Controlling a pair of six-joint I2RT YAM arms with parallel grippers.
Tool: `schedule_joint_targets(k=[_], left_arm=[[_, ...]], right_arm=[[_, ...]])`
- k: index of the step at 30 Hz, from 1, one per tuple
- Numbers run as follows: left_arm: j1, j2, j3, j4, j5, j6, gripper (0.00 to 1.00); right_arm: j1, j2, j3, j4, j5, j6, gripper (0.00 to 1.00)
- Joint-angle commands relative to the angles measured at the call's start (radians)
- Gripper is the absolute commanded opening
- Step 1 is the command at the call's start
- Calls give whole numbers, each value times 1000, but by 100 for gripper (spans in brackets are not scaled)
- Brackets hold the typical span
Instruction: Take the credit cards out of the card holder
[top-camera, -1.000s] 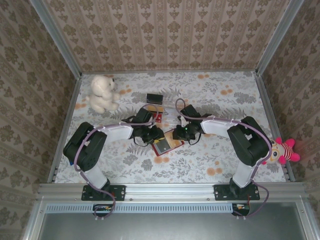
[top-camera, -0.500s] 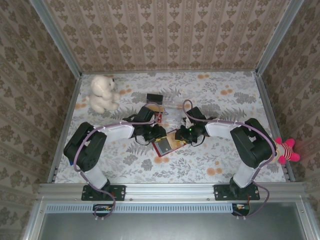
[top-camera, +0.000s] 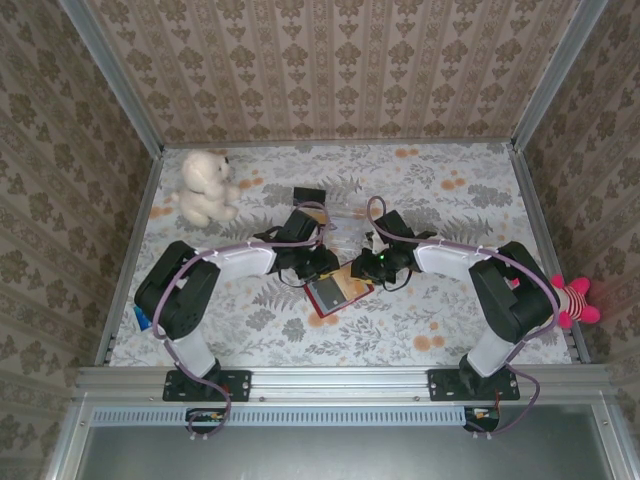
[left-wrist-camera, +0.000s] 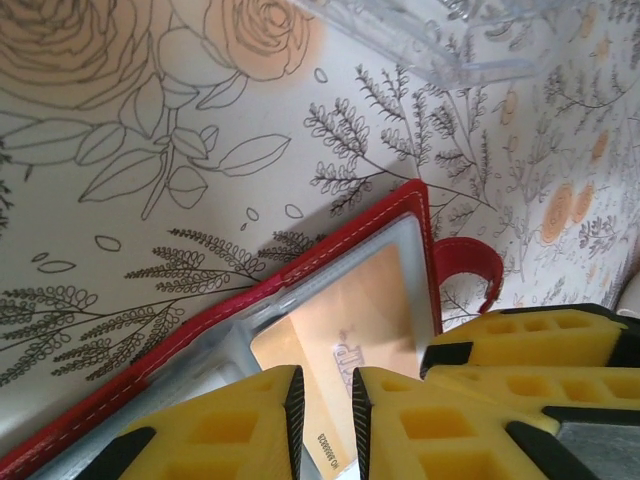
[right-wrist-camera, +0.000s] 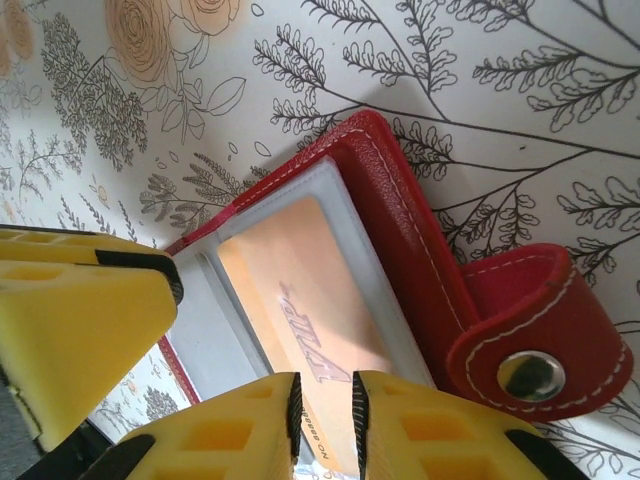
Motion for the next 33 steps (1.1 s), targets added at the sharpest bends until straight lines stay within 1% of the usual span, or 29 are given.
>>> schedule_joint_targets(k=[1,5,14,22,27,33], left_arm=[[-5,8,-6,-7,-16,-38,24],[-13,-6,-28,0,-11,-52,24],[-25,-35,-80,6,-18,-88,24],[-27,-20,-95,46,-7,-97,24],[-22,0,-101,74,-2,-98,24],[-14,-17,-120,116,6,-100,23]], right_arm=[[-1,12,14,-49,38,-29,23],[-1,35,8,-50,51,-34,23],[4,90,-13,-35,37,-20,22],[5,121,-40,51,-50,41,22],[5,120,-40,50,-54,44,22],[5,122,-42,43,-48,40,22]])
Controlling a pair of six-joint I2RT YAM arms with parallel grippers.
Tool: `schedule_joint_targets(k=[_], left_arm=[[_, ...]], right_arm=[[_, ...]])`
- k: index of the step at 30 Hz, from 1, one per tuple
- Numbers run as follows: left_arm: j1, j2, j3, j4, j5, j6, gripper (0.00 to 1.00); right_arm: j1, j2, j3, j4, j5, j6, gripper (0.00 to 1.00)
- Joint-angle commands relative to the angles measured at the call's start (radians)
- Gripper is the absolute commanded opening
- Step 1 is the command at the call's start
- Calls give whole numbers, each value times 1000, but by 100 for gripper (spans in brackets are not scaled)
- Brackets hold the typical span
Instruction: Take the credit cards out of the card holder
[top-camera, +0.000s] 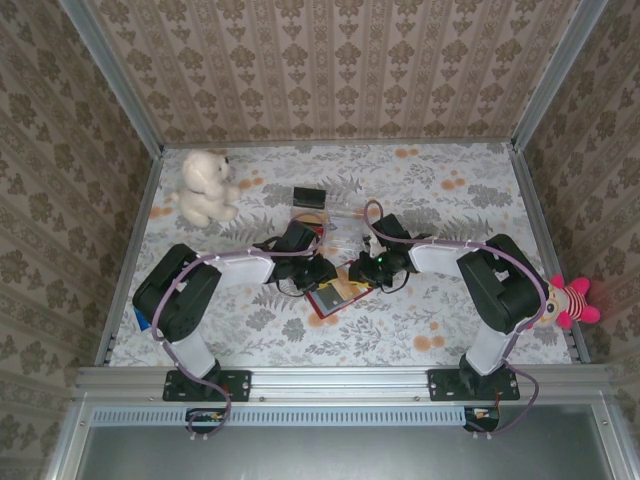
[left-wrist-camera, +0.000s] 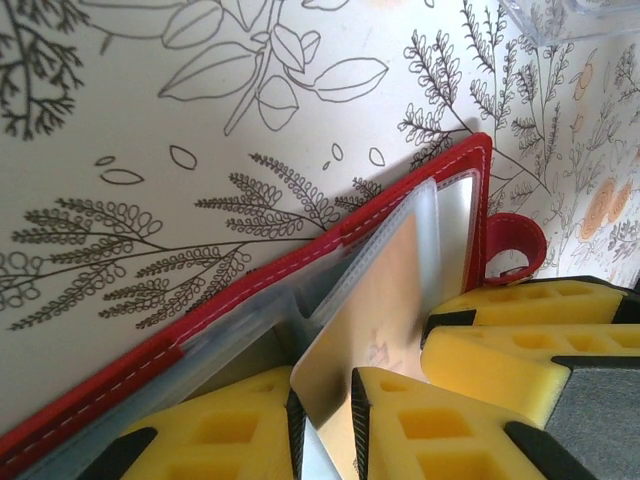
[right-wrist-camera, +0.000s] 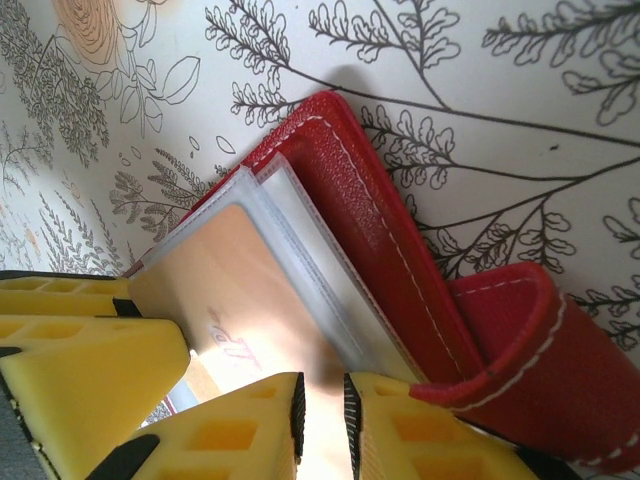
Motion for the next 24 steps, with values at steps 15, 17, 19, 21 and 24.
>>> schedule_joint_targets(k=[15,17,19,21,24], left_arm=[[35,-73,-66,85,46,0,9],[42,-80,-63,62,42,16,7],[48,-90,-64,41,40,29,4],[55,-105,-69,24,40,42,2],[68,-136,-81,-10,42,65,0]], right_arm=[[5,38,-18,-60,95,18,22],[4,41,-15,-65,106,20,22],[3,36,-15,-68,117,21,22],[0,34,-17,-69,129,24,22],[-5,34,-15,-66,135,28,22]])
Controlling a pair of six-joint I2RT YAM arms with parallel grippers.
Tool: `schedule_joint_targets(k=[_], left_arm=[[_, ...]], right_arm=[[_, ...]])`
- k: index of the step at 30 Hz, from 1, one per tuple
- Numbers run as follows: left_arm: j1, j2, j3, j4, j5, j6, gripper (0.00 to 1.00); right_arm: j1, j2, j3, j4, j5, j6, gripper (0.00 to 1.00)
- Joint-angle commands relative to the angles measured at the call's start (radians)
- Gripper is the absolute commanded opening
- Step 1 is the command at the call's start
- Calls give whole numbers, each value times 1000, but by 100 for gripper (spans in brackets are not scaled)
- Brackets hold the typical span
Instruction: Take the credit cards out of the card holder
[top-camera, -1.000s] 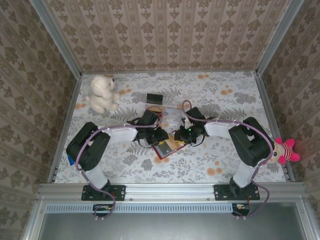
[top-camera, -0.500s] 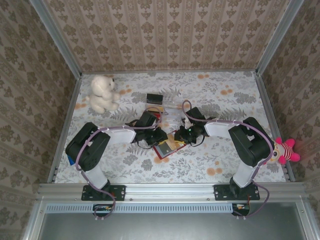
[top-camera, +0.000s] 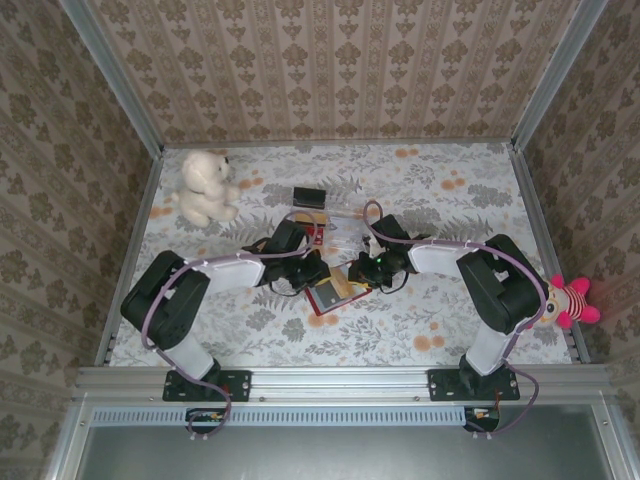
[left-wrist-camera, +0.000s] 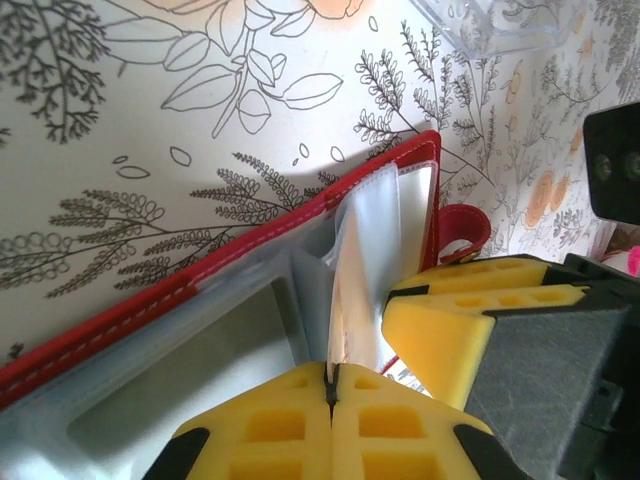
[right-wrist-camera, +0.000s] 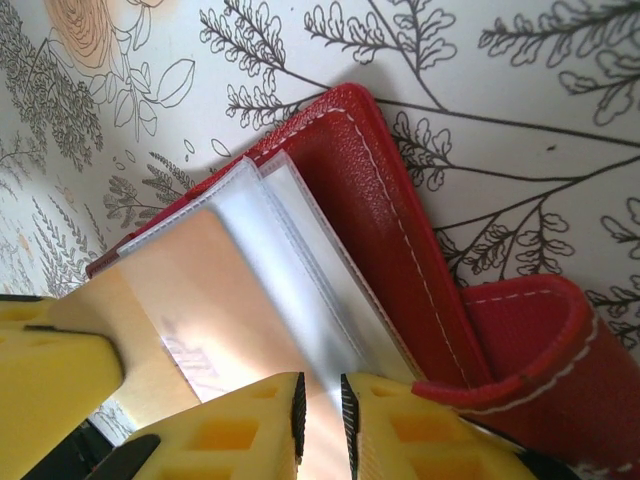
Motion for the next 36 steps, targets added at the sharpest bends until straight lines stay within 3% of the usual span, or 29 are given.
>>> schedule_joint_targets(k=[1,10,15,24,30,36], left_arm=[[24,-57,-20,-67,-6,56,0],[97,-168,-12,-243,31,171,0],[168,-263,-8,-311,48,211,0],[213,-361,69,-219,51,191,0],[226,-367,142,-118,58,151,0],[281,-380,174,-24,72,83,0]], right_arm=[[-6,35,-14,-66,110,16,22],[-22,7,13,-54,97,17,23],[-34,-64,25,20,21,6,30],[-35,-187,102,130,-132,-26,61],[-38,-169,157,398,-285,214,77],[-37,-128,218,561,-352,386,77]])
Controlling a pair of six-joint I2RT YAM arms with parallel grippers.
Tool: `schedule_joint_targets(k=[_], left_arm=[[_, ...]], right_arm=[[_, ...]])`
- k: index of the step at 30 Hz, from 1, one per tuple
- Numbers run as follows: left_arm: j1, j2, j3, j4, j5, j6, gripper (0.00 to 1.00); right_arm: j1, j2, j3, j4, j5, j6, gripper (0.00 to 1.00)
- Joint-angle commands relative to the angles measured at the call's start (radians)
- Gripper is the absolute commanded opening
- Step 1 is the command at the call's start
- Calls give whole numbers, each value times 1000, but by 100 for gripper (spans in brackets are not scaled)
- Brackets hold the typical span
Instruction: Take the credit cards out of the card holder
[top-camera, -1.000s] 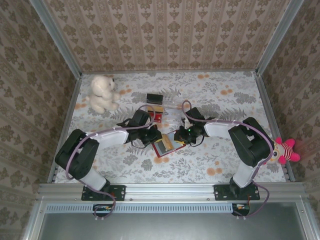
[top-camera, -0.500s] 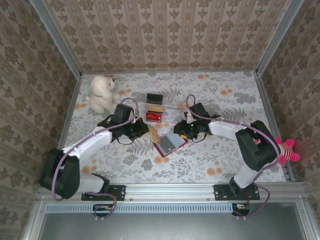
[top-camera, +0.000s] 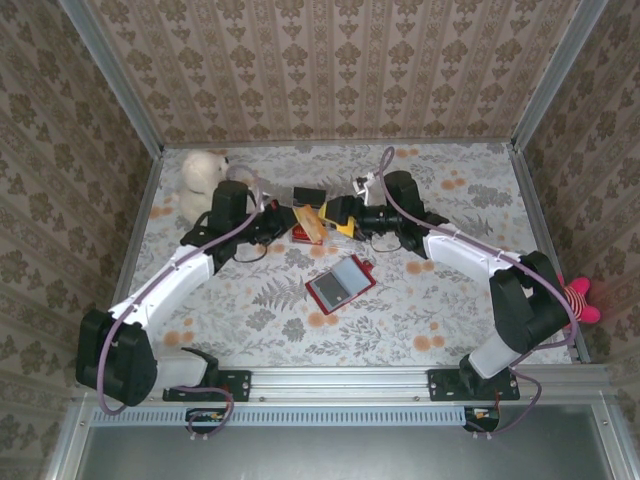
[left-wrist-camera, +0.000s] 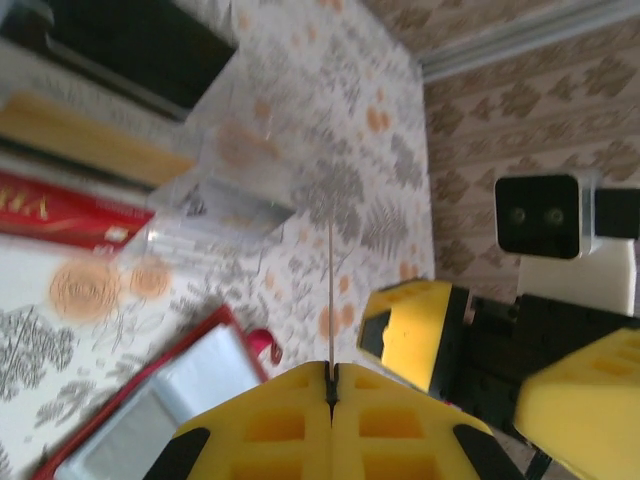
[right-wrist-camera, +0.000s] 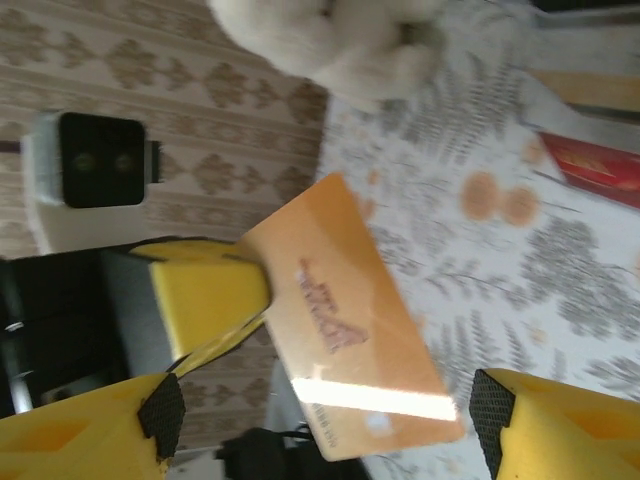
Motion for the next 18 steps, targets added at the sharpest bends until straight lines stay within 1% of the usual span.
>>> schedule_joint_targets(k=[1,4,7,12,14,18], left_arm=[[23,-27,31,84,17,-61,0],[30,-33,18,147,26,-115,0],[33,-45,6,196,23,-155,0],[35,-103,13,137,-30,-123,0],[35,-126,4,131,-46,-116,0],[33,-146,-14,162,-41,-132,0]], right_arm=[[-2,38,59,167,-101,173,76],[-2,47,84,188,-115,220,73],[-2,39,100,121,-88,189,74],[-2,30,127,-71,1,91,77],[-1,42,143,-104,0,98,74],[18,66,172,-44,-44,150,69]])
